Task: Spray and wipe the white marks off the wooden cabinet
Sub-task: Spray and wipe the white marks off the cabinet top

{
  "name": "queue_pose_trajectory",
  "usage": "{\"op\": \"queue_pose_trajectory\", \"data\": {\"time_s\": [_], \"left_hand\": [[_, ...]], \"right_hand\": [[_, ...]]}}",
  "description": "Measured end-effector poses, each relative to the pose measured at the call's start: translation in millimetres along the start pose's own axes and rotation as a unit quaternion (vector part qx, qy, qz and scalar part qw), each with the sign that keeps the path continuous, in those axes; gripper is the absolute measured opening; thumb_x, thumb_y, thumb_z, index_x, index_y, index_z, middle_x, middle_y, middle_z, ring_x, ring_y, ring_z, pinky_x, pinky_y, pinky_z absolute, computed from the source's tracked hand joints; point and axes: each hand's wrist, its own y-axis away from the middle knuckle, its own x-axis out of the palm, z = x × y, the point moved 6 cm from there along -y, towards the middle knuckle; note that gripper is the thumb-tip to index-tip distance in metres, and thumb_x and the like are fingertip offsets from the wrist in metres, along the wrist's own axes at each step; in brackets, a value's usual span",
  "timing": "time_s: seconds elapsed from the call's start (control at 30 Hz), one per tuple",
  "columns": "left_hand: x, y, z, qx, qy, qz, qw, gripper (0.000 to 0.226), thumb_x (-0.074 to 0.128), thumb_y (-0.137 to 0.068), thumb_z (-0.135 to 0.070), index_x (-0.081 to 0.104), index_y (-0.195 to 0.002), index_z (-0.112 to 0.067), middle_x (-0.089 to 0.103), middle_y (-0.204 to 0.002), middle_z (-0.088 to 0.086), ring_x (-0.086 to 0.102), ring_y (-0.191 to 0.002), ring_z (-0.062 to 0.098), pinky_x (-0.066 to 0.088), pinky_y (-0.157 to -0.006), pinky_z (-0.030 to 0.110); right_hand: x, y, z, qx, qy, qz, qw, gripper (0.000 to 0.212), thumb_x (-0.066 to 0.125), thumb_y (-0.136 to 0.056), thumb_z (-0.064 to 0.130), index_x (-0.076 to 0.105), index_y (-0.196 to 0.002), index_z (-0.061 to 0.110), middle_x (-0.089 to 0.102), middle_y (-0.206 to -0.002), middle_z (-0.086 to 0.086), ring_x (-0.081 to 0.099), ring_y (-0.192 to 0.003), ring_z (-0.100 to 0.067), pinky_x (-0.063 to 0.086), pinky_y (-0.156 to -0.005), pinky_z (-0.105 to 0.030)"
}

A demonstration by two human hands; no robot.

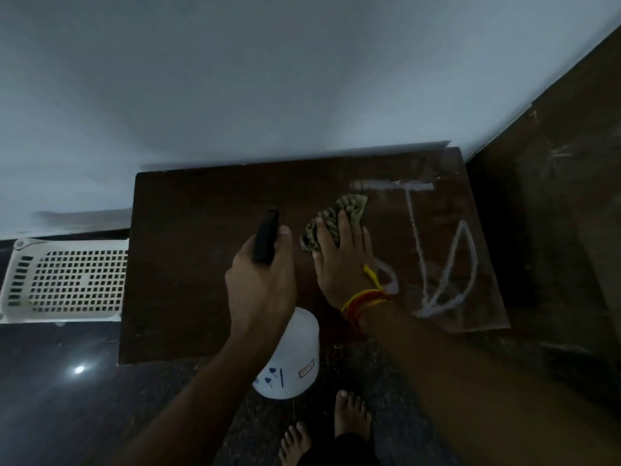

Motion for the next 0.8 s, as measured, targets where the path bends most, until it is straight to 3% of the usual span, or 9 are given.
{"op": "queue_pose_trajectory", "data": {"time_s": [0.2,0.33,0.53,0.63,0.8], "left_hand": [[-9,27,17,-0.003,0.007,0.011,1.000,0.024,0.051,-0.098,-0.042,0.052,-0.077,-0.029,0.060,-0.070,0.012,0.065,-0.074,0.044,0.055,-0.060,0.051],[-19,42,26,0.009,0.002,0.014,1.000,0.026,0.052,-0.097,-0.042,0.056,-0.079,-0.024,0.056,-0.065,0.009,0.063,-0.066,0.042,0.054,-0.057,0.051],[-25,56,34,0.015,0.005,0.015,1.000,0.025,0.052,-0.097,-0.043,0.058,-0.081,-0.024,0.058,-0.064,0.004,0.062,-0.060,0.029,0.055,-0.061,0.049],[-20,61,39,0.009,0.005,0.018,1.000,0.022,0.052,-0.096,-0.043,0.056,-0.080,-0.028,0.062,-0.068,0.006,0.066,-0.066,0.030,0.056,-0.063,0.048],[-5,68,43,0.014,-0.011,0.013,1.000,0.024,0.052,-0.096,-0.042,0.057,-0.080,-0.026,0.057,-0.063,0.002,0.058,-0.057,0.018,0.054,-0.059,0.042]], "right_hand": [[16,56,3,0.016,0.001,0.025,1.000,0.060,0.039,-0.097,0.039,0.016,-0.150,0.024,0.010,-0.157,-0.019,0.012,-0.142,-0.043,0.010,-0.118,-0.053],[19,89,9,0.016,-0.003,0.041,0.999,0.062,0.039,-0.098,0.038,0.011,-0.151,0.026,0.004,-0.158,-0.017,0.009,-0.144,-0.040,0.006,-0.118,-0.051],[25,117,15,0.016,0.007,0.019,1.000,0.061,0.047,-0.095,0.036,0.021,-0.149,0.024,0.015,-0.156,-0.019,0.016,-0.143,-0.040,0.009,-0.116,-0.051],[27,124,17,0.003,0.019,0.021,1.000,0.063,0.052,-0.092,0.035,0.025,-0.148,0.023,0.021,-0.154,-0.020,0.021,-0.141,-0.041,0.011,-0.114,-0.049],[20,128,11,-0.037,0.005,-0.003,0.999,0.069,0.080,-0.068,0.025,0.053,-0.131,0.017,0.053,-0.134,-0.021,0.051,-0.122,-0.042,0.039,-0.101,-0.052]]}}
